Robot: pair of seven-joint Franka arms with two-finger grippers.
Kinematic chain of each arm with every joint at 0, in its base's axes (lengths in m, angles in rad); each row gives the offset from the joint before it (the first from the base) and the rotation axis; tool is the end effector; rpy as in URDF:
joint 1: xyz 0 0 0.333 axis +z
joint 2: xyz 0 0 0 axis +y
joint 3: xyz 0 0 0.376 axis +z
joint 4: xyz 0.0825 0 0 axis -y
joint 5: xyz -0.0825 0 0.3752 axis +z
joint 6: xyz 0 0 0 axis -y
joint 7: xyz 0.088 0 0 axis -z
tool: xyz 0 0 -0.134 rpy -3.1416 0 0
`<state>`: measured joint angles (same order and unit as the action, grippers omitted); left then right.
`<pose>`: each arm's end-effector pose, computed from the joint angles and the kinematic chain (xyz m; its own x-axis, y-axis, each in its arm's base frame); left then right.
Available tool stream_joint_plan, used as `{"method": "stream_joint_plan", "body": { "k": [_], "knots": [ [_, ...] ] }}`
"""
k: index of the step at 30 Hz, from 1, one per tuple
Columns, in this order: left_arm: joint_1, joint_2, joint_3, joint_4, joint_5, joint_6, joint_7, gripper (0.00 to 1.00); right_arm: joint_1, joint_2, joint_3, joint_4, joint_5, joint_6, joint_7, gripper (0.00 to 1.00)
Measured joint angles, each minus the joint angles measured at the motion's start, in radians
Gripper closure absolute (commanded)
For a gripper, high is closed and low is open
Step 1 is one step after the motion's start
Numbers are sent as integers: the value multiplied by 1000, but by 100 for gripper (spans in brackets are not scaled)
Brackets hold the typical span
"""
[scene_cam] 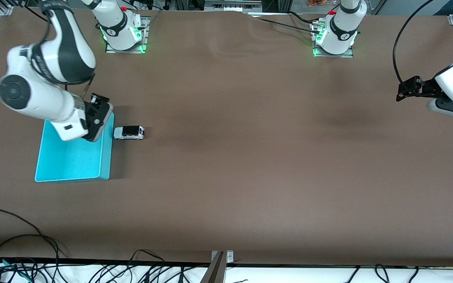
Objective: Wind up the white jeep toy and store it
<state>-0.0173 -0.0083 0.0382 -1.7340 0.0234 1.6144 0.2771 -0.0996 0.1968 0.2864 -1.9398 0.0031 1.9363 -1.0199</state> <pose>0.5352 0.0143 0.5904 0.9604 -0.2545 -0.1131 -0.2552 -0.9669 0.0085 0.5657 0.0998 0.4097 0.3522 0.9345 -0.0507 0.9146 -0.3552 -0.1931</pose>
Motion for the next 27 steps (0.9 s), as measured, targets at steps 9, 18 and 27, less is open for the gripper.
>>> {"method": "stream_joint_plan", "body": {
  "k": [9, 18, 27],
  "knots": [
    [4, 0, -43, 3, 14, -1, -38, 0, -1, 1, 3, -224, 0, 295, -172, 0],
    [6, -2, -45, 57, 11, -95, -71, 0, 5, 11, 6, -361, -1, 496, -232, 0],
    [6, 3, -48, 98, -33, -121, -173, 0, 16, 76, 7, -390, -1, 644, -299, 0]
  ]
}}
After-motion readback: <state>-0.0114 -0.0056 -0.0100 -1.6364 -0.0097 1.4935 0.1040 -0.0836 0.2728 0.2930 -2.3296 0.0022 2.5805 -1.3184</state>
